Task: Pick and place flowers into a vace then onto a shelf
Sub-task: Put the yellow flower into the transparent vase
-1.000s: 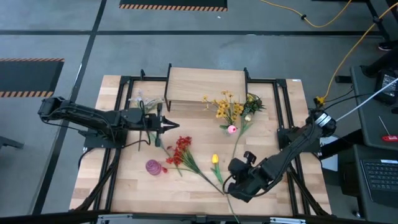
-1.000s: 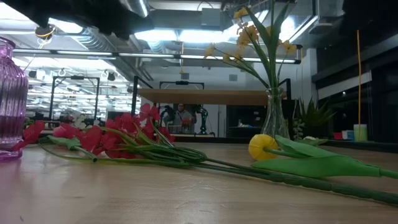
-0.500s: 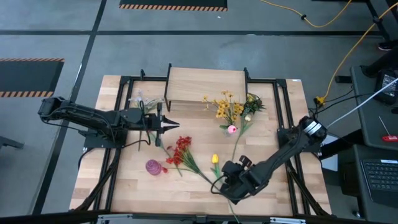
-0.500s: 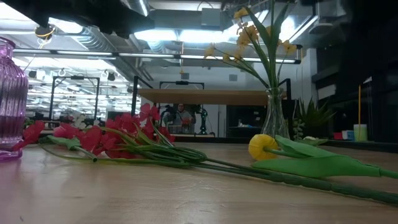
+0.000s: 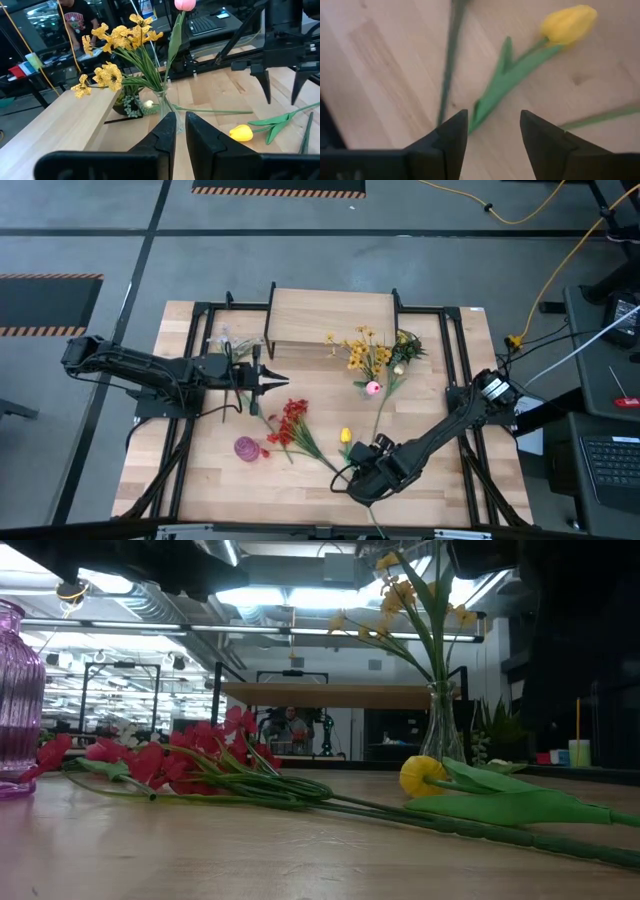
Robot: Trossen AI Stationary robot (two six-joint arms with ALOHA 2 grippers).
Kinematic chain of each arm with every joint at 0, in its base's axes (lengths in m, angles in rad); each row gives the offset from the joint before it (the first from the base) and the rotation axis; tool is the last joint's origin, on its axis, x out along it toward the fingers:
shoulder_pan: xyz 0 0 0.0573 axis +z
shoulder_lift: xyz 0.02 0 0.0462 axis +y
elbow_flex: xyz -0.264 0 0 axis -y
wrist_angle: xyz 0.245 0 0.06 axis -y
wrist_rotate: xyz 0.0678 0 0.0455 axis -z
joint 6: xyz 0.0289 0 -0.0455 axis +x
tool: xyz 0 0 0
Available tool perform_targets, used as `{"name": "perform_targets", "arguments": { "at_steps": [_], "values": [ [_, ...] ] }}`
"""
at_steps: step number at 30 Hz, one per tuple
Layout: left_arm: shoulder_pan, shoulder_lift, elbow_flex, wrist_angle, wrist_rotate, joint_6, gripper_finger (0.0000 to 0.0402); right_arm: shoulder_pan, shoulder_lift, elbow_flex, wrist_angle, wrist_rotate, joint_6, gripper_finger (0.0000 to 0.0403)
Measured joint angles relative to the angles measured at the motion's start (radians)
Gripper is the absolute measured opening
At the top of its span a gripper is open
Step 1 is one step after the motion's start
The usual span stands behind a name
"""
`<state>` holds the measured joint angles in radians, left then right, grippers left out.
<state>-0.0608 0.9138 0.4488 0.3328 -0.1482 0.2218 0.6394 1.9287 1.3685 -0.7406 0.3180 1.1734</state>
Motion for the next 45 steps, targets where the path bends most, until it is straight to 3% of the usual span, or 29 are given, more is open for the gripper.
{"name": "perform_targets", "arguments": {
  "at_steps": [12,21,31,45],
  "values": [
    [0.0,0.0,0.0,-0.001,0.0,0.0,0.0038,-0.007,0.01,-0.002,0.023,0.026,-0.001,0.0181],
    [-0.004,0.0,0.0,-0.001,0.0,-0.073,0.0042,-0.01,0.009,-0.152,0.256,-0.014,0.0,0.0181],
    [-0.004,0.0,0.0,-0.001,0.011,-0.132,0.0039,-0.01,0.009,-0.164,0.241,0.078,-0.004,0.0181],
    [-0.004,0.0,0.001,-0.002,0.011,-0.134,0.0038,-0.014,0.056,-0.162,0.246,0.062,-0.026,0.0181]
  ]
}}
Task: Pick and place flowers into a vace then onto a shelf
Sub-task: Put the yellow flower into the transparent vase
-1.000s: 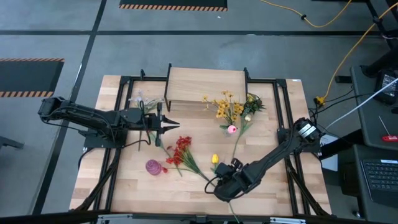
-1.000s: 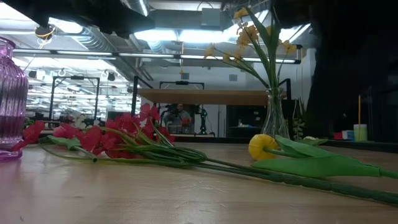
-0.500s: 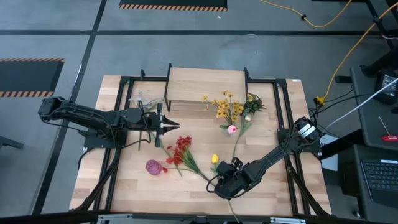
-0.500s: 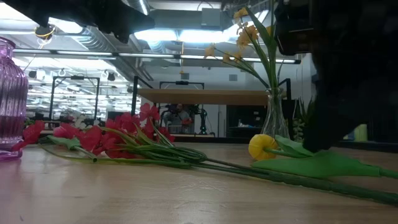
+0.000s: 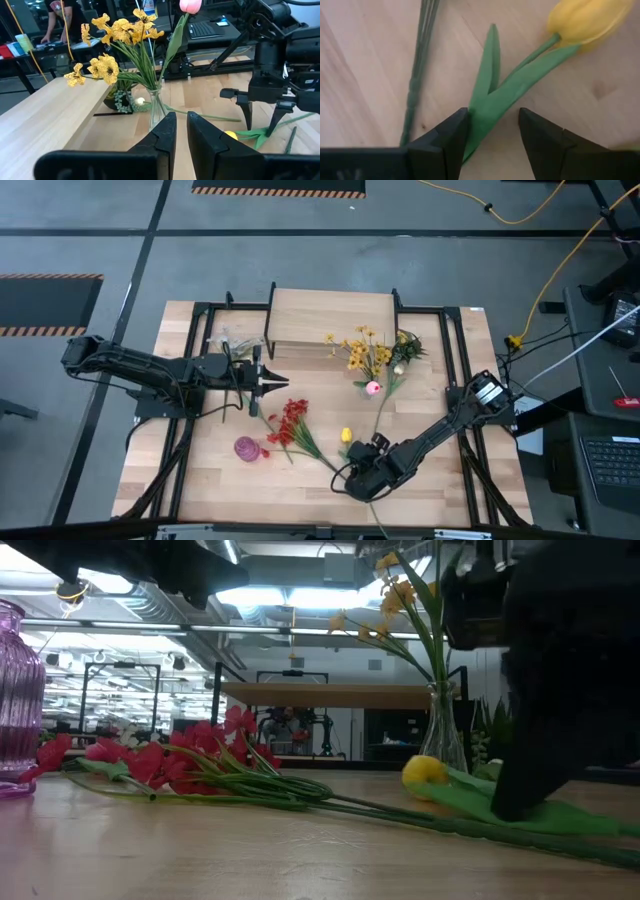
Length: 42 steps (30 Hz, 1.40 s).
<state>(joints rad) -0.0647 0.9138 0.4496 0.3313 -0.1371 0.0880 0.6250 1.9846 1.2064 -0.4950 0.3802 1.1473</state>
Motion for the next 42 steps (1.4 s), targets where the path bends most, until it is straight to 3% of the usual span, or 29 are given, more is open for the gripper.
{"name": "perform_targets", "arguments": {
  "at_steps": [8,18,27,35,42],
  "values": [
    [0.0,0.0,0.0,-0.001,0.0,0.0,0.0042,-0.007,0.002,0.0,0.002,-0.006,-0.032,0.0165],
    [0.0,0.0,0.0,-0.004,0.0,0.0,0.0039,-0.026,0.003,0.0,0.0,-0.011,-0.002,0.0013],
    [0.0,0.0,0.0,-0.028,0.0,-0.023,0.0042,-0.048,-0.01,0.0,-0.009,-0.039,-0.001,0.0006],
    [0.0,0.0,0.0,-0.028,0.0,-0.023,0.0037,-0.052,-0.059,-0.003,-0.038,-0.003,-0.033,0.0003],
    [0.0,0.0,0.0,-0.028,0.0,-0.023,0.0037,-0.054,-0.177,-0.003,-0.079,0.083,-0.137,0.0002]
  ]
}}
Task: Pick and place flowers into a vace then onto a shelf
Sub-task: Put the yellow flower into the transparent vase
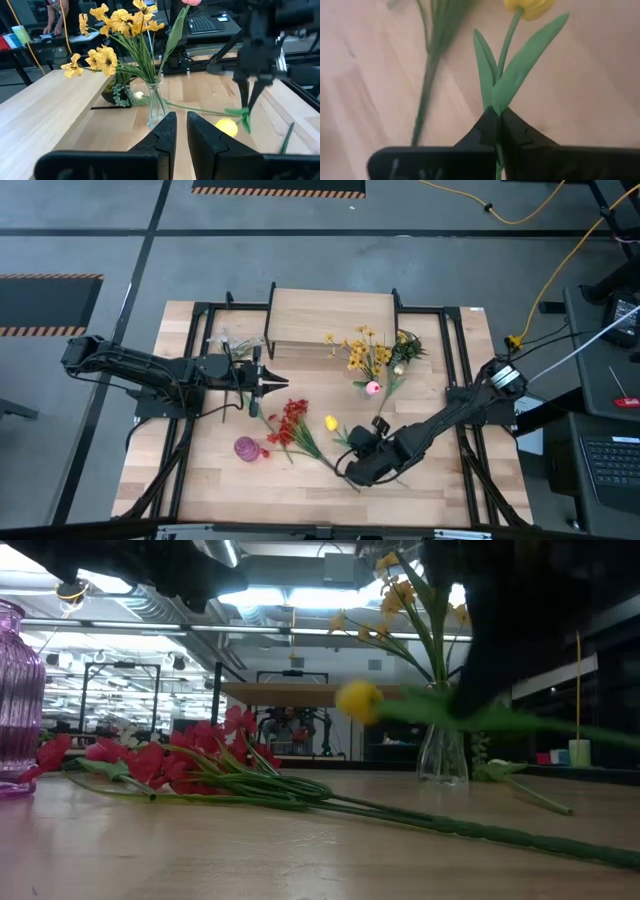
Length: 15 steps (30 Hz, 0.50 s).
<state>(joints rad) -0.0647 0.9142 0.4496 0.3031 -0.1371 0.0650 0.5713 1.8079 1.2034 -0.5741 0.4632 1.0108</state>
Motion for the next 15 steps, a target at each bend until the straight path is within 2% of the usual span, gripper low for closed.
{"name": "perform_targets", "arguments": {
  "at_steps": [9,15],
  "values": [
    [0.0,0.0,0.0,0.0,0.0,0.0,0.0037,-0.046,-0.213,0.002,-0.014,0.081,-0.262,0.0001],
    [0.0,0.0,0.0,0.0,0.0,0.0,0.0037,-0.074,-0.269,0.002,0.019,0.079,-0.455,0.0001]
  ]
}}
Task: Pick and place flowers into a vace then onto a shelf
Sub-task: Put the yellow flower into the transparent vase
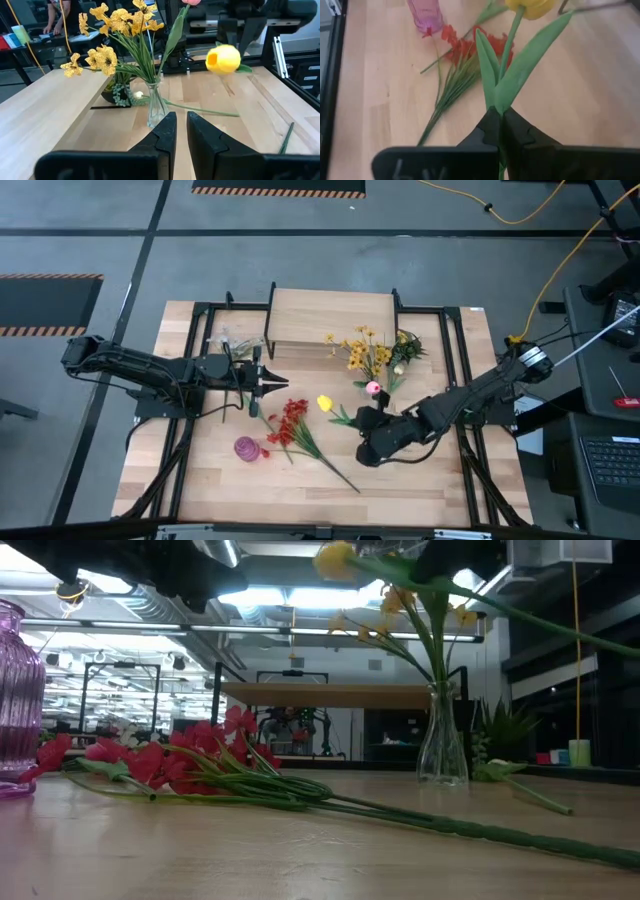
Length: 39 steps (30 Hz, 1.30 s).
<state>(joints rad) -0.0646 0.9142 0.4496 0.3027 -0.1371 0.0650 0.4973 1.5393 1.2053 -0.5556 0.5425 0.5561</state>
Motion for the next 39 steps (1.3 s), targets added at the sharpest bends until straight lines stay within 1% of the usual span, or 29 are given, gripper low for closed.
{"name": "perform_targets", "arguments": {
  "at_steps": [2,6,13,17,21,23,28,32,35,39],
  "values": [
    [0.0,0.0,0.0,0.0,0.0,0.0,0.0038,-0.007,-0.003,0.0,0.036,0.001,-0.071,0.0002],
    [0.0,0.0,0.0,-0.011,0.0,0.0,0.004,-0.026,-0.028,0.0,0.087,-0.041,-0.201,0.0003],
    [0.0,0.0,0.0,-0.016,0.0,0.0,0.0036,-0.037,-0.082,0.0,0.151,-0.019,-0.325,0.0004],
    [0.0,0.0,0.0,-0.016,0.0,0.0,0.0038,-0.015,-0.103,0.0,0.139,0.088,-0.329,0.0004],
    [0.0,0.0,0.0,-0.015,0.0,-0.002,0.0035,0.026,-0.119,0.0,0.134,0.149,-0.328,0.0005],
    [0.0,0.0,0.0,-0.016,0.0,-0.003,0.0033,0.055,-0.133,0.0,0.122,0.197,-0.324,0.0005],
    [0.0,0.0,0.0,-0.007,0.0,-0.077,0.0033,0.148,-0.169,0.0,0.081,0.357,-0.295,0.0005],
    [0.0,0.0,0.0,-0.007,0.0,-0.088,0.0032,0.222,-0.178,0.0,0.051,0.49,-0.283,0.0006],
    [0.0,0.0,0.0,-0.007,0.0,-0.089,0.0031,0.254,-0.178,0.0,-0.004,0.563,-0.235,0.0006],
    [0.0,0.0,0.0,0.016,0.0,-0.077,0.0031,0.276,-0.178,-0.009,-0.141,0.67,-0.054,0.0006]
  ]
}}
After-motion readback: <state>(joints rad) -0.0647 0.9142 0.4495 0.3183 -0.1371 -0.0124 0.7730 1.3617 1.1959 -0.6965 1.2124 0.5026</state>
